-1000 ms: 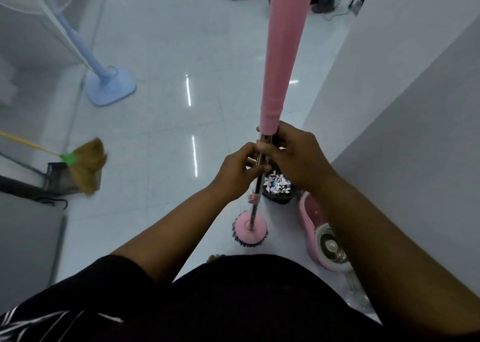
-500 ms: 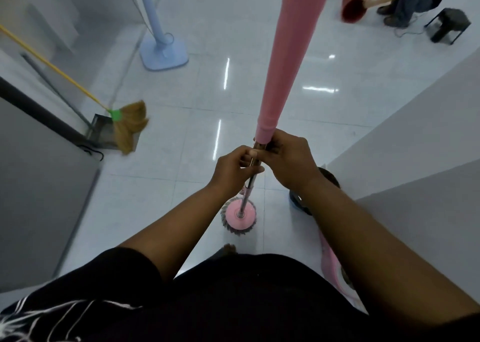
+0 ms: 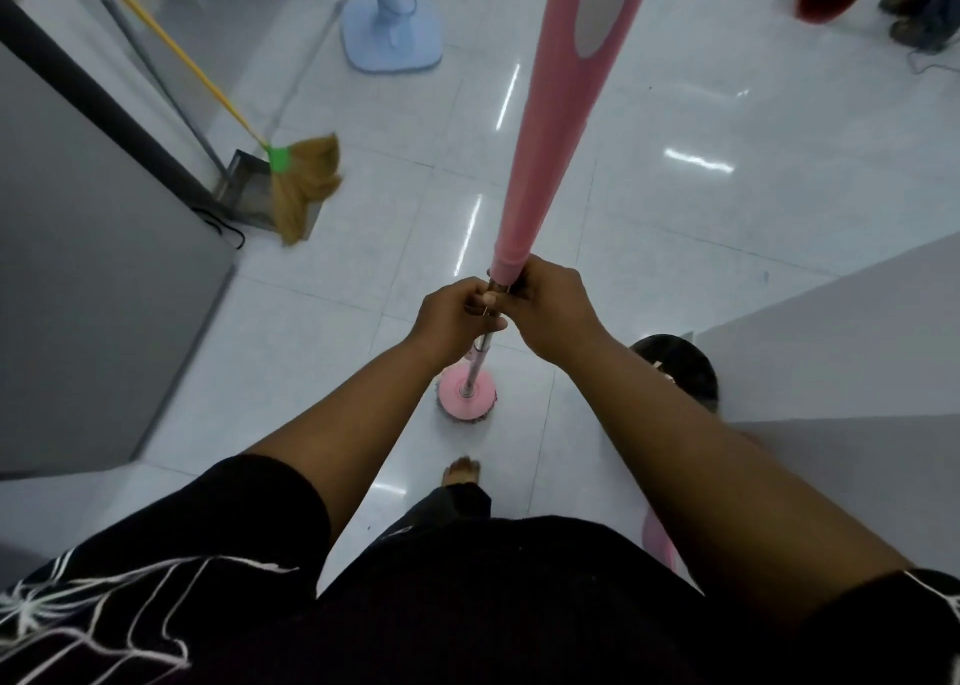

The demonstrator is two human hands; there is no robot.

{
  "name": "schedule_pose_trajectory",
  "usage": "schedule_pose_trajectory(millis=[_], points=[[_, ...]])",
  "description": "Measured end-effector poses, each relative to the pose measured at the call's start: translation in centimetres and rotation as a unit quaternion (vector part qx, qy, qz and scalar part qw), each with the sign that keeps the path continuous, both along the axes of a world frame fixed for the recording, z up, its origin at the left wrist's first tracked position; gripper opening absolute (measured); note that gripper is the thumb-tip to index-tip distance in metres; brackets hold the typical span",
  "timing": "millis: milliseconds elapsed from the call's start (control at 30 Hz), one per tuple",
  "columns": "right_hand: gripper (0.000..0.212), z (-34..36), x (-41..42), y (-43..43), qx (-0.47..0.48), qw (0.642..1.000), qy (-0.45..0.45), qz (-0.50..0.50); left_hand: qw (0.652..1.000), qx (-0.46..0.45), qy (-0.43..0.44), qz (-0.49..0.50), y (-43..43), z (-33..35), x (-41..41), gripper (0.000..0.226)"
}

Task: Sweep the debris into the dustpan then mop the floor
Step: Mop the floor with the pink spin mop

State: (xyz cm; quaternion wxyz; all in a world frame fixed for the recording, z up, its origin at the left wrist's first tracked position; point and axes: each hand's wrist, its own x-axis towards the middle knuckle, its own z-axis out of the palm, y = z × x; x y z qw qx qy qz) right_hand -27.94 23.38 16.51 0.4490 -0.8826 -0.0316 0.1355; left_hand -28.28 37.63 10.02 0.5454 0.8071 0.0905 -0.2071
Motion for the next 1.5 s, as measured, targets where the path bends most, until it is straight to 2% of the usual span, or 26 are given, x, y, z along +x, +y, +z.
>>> schedule_pose_trajectory(millis=[167, 333, 500, 567, 600, 700, 867, 1000, 1100, 1267, 1367, 1500], points=[[0.014, -2.3, 1.2, 1.1, -0.086, 0.995, 0.043, 0.029, 0.998, 0.054, 0.017, -0.015, 0.8, -1.7, 0.6, 0.024], [0.042, -2.3, 1.2, 1.7, -0.050, 0.998, 0.037, -0.005, 0.999, 0.028, 0.021, -0.012, 0.8, -2.8, 0.5, 0.010], [0.037, -0.5, 1.3, 1.5, -0.051, 0.998, 0.011, -0.029, 0.998, 0.038, 0.014, -0.039, 0.6, -3.7, 0.9, 0.011], [0.032, 0.3, 1.2, 1.4, -0.055, 0.998, -0.007, -0.039, 0.995, 0.047, 0.005, -0.091, 0.5, -3.8, 1.0, 0.029], [0.030, 0.6, 1.2, 1.3, -0.062, 0.997, -0.012, -0.035, 0.992, 0.046, 0.003, -0.114, 0.5, -3.8, 0.9, 0.031], [0.026, 1.2, 0.9, 0.8, -0.084, 0.996, 0.010, 0.007, 0.986, 0.049, -0.003, -0.156, 0.7, -4.0, 0.4, 0.023], [0.020, 1.4, 0.3, 1.0, -0.055, 0.998, 0.011, 0.029, 0.980, 0.071, -0.048, -0.179, 1.6, -4.1, -0.3, 0.008], [0.009, 1.2, 0.2, 1.2, -0.038, 0.998, 0.035, 0.022, 0.980, 0.080, -0.056, -0.171, 2.1, -4.7, -0.8, 0.025], [0.011, 1.2, 0.3, 1.2, -0.037, 0.998, 0.045, 0.007, 0.983, 0.074, -0.063, -0.158, 1.6, -5.2, -0.9, 0.028], [0.015, 1.4, 1.1, 1.1, -0.053, 0.998, 0.043, -0.007, 0.987, 0.055, -0.079, -0.127, 0.7, -5.5, -0.5, 0.015], [0.017, 1.3, 1.4, 1.3, -0.061, 0.998, 0.032, 0.003, 0.989, 0.046, -0.078, -0.119, 0.8, -5.6, -0.1, 0.014], [0.023, 1.3, 1.1, 1.8, -0.067, 0.998, 0.015, 0.012, 0.990, 0.060, -0.082, -0.101, 1.1, -5.9, 0.2, 0.033]])
